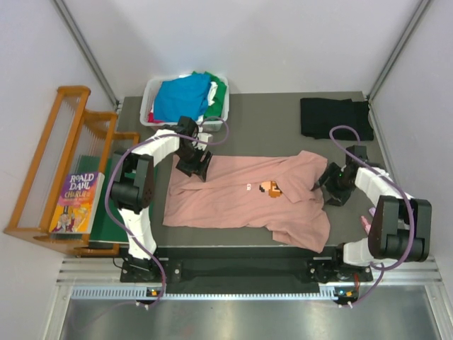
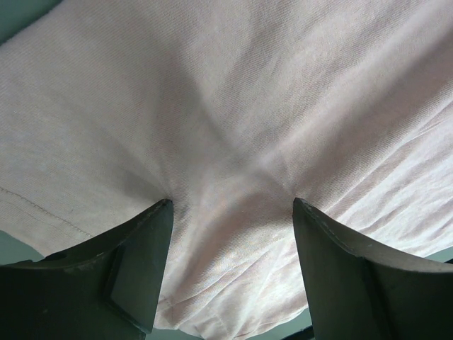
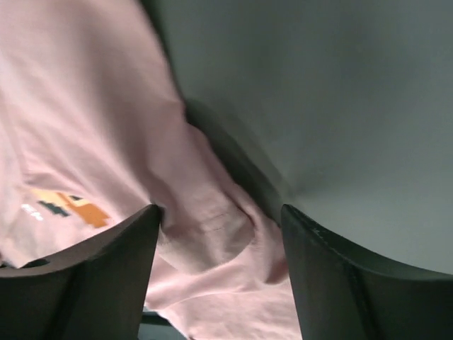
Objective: Fold and stack the t-shirts
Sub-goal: Fold the tshirt
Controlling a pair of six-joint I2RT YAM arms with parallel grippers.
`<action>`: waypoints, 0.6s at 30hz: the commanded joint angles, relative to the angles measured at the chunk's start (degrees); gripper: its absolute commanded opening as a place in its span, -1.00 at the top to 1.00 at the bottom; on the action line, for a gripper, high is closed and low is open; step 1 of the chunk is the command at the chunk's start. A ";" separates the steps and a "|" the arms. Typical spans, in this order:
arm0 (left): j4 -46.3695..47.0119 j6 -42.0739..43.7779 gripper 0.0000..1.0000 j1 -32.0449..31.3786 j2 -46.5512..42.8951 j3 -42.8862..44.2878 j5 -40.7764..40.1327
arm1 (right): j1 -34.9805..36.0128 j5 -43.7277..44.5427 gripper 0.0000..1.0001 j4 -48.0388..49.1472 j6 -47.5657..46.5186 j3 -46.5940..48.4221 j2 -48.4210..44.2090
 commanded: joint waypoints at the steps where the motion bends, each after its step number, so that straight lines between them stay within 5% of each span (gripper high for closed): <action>1: -0.48 -0.21 -0.46 0.33 -2.36 1.43 0.71 | 0.55 0.87 -0.35 3.88 -0.17 -1.11 2.21; 5: -0.57 -0.12 -0.46 0.33 -2.80 1.17 0.53 | 0.55 -1.68 -0.16 6.08 -0.53 0.20 6.17; 12: -0.57 -0.29 -0.46 0.33 -2.28 1.51 0.44 | 3.09 -2.30 1.00 5.47 -0.88 1.79 5.39; 18: -0.92 -0.47 -0.46 0.33 -1.92 2.22 0.62 | 3.71 5.67 1.00 -0.06 -0.26 1.43 -2.68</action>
